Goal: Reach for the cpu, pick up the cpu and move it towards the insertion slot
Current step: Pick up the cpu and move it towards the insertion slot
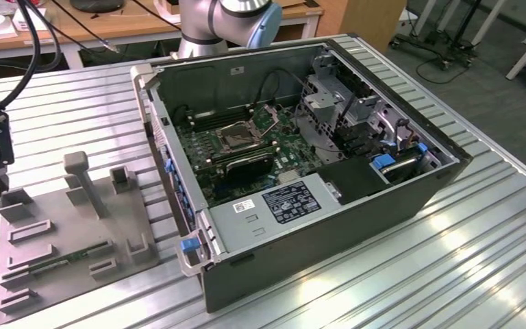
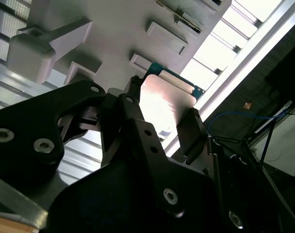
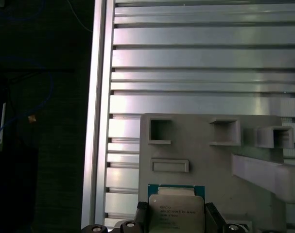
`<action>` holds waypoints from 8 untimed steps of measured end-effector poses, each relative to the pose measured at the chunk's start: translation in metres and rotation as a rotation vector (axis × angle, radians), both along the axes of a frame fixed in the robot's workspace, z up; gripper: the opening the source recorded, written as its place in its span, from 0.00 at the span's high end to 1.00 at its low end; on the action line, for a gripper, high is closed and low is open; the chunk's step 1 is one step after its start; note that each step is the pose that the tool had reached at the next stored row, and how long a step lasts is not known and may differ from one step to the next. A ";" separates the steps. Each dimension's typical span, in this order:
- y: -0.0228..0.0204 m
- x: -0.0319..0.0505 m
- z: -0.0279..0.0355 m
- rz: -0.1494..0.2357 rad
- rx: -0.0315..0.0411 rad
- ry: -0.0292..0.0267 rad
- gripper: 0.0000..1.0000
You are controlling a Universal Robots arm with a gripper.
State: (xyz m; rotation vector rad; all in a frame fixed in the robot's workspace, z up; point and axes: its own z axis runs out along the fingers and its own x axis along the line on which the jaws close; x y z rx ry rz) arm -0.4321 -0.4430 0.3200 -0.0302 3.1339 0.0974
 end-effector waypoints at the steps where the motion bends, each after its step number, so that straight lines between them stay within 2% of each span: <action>1: 0.0000 0.0000 0.0007 0.000 -0.0001 0.0002 0.46; 8: 0.0000 0.0000 0.0047 0.000 0.0003 -0.0004 0.46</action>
